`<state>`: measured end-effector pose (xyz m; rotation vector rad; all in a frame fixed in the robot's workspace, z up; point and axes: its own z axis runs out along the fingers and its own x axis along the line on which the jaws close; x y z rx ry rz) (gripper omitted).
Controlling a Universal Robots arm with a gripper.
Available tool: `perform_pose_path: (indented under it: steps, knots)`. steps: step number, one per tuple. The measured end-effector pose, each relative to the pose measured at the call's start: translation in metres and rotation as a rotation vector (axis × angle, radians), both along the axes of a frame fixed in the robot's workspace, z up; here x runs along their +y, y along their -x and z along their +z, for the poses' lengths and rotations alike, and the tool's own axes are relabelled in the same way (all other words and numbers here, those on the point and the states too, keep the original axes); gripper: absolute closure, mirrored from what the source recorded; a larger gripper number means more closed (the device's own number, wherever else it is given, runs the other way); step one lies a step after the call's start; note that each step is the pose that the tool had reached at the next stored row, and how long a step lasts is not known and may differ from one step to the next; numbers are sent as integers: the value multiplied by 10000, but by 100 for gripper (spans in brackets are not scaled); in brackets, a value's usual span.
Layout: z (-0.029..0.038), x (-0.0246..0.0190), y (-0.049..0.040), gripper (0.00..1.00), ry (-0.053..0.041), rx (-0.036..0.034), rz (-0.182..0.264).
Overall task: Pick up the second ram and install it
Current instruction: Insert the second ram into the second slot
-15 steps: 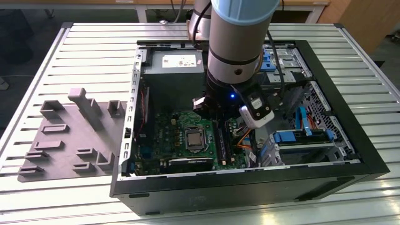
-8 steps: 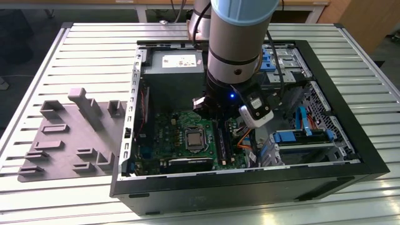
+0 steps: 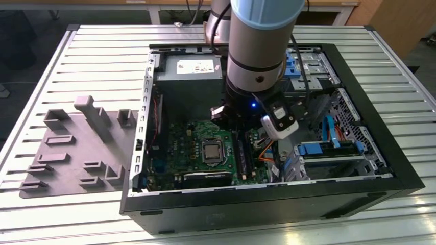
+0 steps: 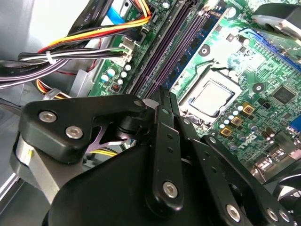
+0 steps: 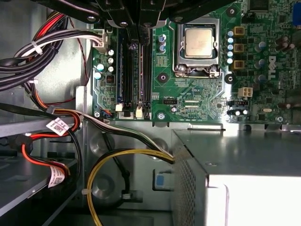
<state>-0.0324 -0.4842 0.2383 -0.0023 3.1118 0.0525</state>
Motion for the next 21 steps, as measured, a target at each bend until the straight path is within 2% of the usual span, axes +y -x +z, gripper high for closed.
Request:
perform_pose_path:
  steps: [21]
  knots:
    - [-46,17,-22,88,0,0,-3]
